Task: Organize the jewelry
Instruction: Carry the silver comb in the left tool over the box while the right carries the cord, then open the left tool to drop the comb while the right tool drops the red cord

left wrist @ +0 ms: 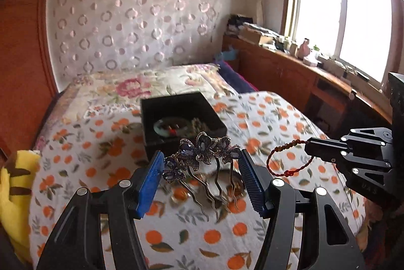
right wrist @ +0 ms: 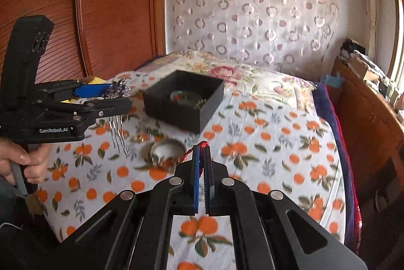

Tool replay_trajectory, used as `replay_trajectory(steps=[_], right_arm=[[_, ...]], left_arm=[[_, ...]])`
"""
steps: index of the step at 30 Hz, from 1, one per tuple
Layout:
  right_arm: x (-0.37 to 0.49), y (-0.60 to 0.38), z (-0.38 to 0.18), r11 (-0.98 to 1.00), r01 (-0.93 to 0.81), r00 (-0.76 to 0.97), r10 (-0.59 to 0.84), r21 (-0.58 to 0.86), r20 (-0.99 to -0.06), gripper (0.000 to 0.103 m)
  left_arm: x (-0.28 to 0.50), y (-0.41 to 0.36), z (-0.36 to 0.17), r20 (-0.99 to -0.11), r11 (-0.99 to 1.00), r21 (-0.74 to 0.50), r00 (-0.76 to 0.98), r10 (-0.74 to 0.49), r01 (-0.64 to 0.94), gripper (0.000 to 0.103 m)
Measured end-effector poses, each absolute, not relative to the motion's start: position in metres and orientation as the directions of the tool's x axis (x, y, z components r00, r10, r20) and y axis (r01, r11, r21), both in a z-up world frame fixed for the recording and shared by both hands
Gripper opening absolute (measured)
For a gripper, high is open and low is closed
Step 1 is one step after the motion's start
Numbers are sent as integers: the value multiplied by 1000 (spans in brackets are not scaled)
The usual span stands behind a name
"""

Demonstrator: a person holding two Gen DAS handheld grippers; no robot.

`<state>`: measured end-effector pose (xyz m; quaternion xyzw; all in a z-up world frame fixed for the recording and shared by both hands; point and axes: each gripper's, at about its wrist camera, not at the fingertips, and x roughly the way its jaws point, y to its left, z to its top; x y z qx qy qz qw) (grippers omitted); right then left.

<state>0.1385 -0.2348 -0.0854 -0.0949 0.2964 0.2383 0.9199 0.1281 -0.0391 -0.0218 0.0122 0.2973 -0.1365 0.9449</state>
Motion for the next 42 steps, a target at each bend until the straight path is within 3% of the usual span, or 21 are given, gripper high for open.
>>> replay_trajectory(steps=[14, 28, 33, 35, 36, 37, 42], right_arm=[[197, -197, -57, 838, -543, 713, 425, -55, -558, 4], [276, -169, -93, 788, -609, 598, 528, 85, -604, 4], [277, -164, -108, 794, -605, 594, 505, 67, -626, 5], [276, -168, -107, 799, -598, 601, 503, 68, -621, 15], [276, -171, -106, 799, -596, 602, 506, 74, -618, 31], [275, -175, -104, 800, -595, 604, 510, 79, -613, 36], [272, -196, -95, 819, -570, 637, 493, 68, -593, 36]], left_arm=[[164, -17, -4, -552, 968, -51, 801, -231, 244, 58], [217, -1, -3, -565, 967, -77, 789, -242, 242, 58], [238, -3, -11, -587, 965, -76, 771, -246, 250, 58], [246, -5, -13, -594, 964, -75, 766, -248, 254, 58], [250, -7, -15, -597, 963, -73, 762, -250, 259, 58], [254, -9, -16, -600, 963, -71, 760, -251, 262, 58], [269, -22, -26, -622, 958, -59, 740, -255, 281, 58]])
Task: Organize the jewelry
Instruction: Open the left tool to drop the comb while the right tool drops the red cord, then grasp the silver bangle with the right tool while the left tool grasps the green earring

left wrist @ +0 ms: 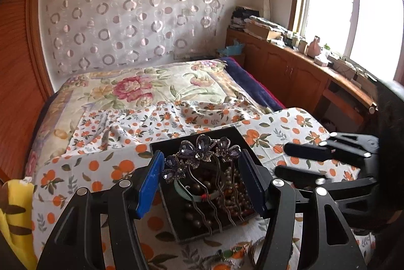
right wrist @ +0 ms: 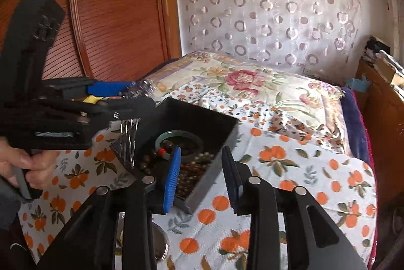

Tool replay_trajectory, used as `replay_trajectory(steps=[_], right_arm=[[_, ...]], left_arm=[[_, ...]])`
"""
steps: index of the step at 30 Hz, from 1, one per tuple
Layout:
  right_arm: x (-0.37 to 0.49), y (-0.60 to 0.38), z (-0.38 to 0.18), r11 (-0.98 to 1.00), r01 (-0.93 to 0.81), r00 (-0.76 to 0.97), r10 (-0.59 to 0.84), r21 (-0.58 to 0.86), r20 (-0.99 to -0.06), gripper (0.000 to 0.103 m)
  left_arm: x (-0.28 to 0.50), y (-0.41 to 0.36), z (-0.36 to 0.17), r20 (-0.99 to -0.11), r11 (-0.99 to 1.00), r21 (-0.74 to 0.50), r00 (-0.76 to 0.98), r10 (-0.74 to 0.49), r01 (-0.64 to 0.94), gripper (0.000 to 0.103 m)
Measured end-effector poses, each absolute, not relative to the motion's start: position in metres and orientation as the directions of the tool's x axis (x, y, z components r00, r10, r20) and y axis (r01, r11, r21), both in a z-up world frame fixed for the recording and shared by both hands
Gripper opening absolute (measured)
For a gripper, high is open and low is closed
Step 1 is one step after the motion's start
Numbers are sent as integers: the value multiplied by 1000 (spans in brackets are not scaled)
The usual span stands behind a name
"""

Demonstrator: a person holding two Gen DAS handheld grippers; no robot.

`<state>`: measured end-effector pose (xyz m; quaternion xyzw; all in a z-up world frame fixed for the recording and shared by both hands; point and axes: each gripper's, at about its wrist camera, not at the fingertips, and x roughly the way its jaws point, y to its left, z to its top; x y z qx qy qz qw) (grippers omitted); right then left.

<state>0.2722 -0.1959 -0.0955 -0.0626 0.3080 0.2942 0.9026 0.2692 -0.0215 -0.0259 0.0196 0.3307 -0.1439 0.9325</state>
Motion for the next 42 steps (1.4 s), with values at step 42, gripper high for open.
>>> replay_trajectory(steps=[42], right_arm=[[221, -179, -161, 787, -612, 487, 453, 79, -747, 22]], left_arm=[[186, 36, -85, -719, 966, -93, 655, -233, 241, 76]])
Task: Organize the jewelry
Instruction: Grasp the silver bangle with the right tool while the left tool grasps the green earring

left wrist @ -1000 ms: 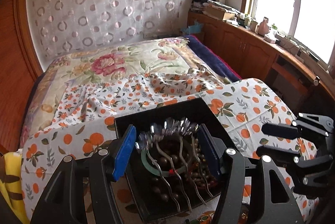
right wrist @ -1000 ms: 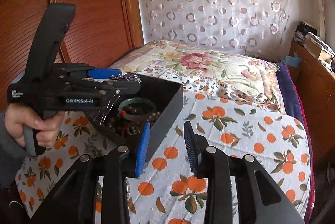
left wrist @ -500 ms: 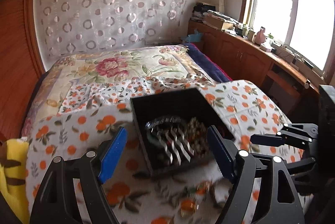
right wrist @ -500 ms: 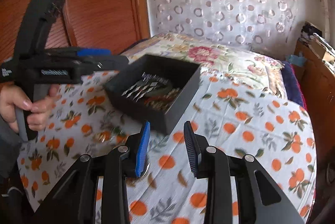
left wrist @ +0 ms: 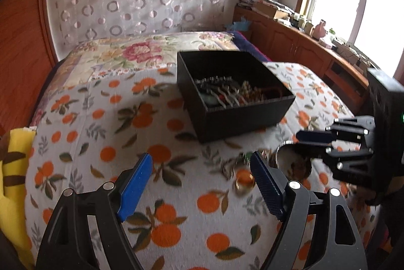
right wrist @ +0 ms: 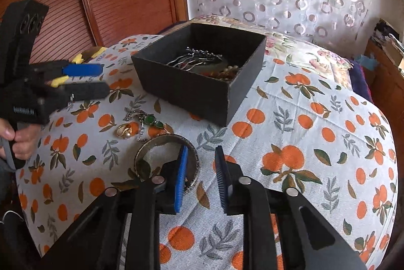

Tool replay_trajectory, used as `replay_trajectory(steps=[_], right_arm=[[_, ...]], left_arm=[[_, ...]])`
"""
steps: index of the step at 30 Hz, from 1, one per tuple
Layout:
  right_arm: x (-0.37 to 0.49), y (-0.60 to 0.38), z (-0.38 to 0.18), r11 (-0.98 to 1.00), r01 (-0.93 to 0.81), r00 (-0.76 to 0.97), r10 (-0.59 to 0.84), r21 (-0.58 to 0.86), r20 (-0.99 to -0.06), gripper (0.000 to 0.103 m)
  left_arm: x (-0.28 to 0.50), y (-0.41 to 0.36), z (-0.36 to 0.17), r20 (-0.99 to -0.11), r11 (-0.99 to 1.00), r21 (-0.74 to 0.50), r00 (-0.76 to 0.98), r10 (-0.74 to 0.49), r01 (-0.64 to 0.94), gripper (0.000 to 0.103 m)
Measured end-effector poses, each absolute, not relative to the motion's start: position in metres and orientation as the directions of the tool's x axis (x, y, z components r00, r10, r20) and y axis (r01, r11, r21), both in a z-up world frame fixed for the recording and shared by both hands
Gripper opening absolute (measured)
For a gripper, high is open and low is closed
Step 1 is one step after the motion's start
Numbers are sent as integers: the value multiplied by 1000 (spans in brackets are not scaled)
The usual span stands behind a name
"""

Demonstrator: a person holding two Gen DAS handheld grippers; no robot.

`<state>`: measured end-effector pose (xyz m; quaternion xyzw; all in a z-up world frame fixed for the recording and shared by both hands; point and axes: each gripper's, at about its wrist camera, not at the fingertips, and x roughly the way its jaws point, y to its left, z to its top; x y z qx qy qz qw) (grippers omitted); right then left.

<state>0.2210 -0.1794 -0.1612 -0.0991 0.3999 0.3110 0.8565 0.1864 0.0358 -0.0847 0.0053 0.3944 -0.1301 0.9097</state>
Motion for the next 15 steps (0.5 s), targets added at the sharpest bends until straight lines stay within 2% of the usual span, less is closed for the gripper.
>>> replay_trajectory(steps=[5, 6, 15], right_arm=[[224, -175, -166, 786, -613, 468, 446, 83, -763, 12], [225, -175, -166, 781, -618, 460, 454, 92, -764, 7], [215, -184, -154, 788, -612, 511, 460, 67, -726, 5]], left_arm=[[181, 33, -96, -736, 963, -95, 633, -239, 253, 76], [181, 31, -97, -739, 961, -93, 629, -241, 259, 76], [193, 17, -101, -752, 951, -93, 605, -261, 296, 76]])
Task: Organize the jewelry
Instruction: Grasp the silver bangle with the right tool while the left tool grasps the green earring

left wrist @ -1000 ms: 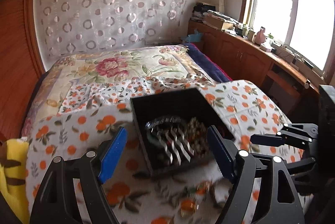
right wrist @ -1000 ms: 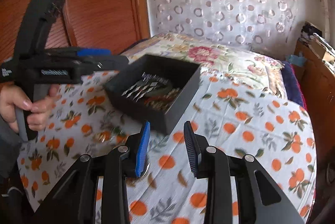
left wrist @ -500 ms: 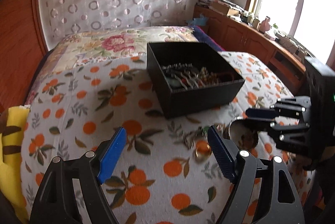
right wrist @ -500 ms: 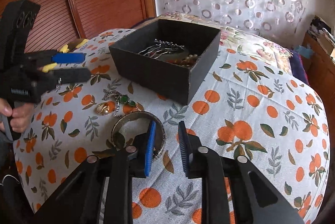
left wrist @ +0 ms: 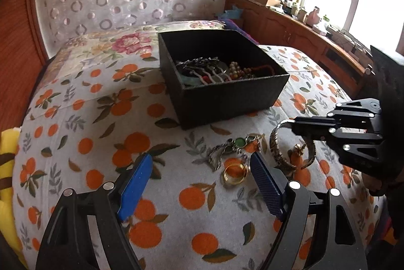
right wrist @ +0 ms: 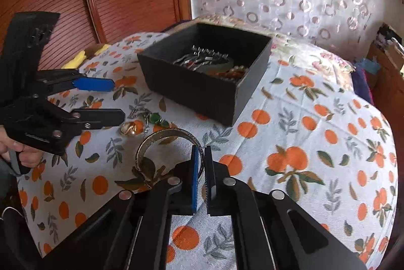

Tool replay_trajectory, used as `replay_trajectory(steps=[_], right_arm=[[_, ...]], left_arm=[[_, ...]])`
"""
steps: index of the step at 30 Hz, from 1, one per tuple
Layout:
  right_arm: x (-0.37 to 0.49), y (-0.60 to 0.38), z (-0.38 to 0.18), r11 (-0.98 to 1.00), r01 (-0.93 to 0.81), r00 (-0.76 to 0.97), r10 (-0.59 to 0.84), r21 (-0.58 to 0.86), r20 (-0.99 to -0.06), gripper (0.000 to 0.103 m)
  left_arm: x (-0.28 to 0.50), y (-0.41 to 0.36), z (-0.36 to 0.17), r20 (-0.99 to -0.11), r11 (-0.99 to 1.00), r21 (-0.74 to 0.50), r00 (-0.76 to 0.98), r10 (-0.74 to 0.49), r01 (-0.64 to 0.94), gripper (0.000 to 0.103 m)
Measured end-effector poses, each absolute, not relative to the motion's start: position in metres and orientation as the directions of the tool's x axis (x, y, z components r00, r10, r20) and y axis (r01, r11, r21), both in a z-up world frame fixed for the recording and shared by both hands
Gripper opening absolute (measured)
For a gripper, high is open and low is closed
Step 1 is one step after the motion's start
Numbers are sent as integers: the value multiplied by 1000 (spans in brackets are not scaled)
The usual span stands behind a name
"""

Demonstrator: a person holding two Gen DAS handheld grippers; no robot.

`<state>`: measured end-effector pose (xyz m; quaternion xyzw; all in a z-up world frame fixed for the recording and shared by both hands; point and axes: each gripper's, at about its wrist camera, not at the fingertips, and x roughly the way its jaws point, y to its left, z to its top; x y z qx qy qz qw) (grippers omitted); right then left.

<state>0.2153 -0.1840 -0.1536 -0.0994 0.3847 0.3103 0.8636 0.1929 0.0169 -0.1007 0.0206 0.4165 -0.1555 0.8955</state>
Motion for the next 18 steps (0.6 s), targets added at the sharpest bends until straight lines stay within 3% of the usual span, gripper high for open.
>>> replay_trajectory(steps=[2, 5, 10, 13, 18], right_arm=[[215, -190, -147, 796, -601, 531, 456, 62, -714, 5], [216, -198, -142, 806, -588, 547, 452, 60, -705, 5], [216, -216, -141, 826, -560, 564, 439, 68, -699, 5], [217, -222, -142, 833, -548, 568, 434, 72, -699, 5], [218, -228, -144, 840, -536, 570, 433, 83, -698, 5]], left_arm=[[196, 13, -99, -750, 945, -93, 603, -273, 312, 72], [202, 4, -98, -756, 934, -90, 587, -290, 345, 56], [211, -11, -102, -772, 914, -91, 551, -315, 395, 37], [216, -16, -107, -785, 905, -91, 530, -322, 416, 30], [218, -20, -109, -790, 900, -70, 526, -314, 430, 29]])
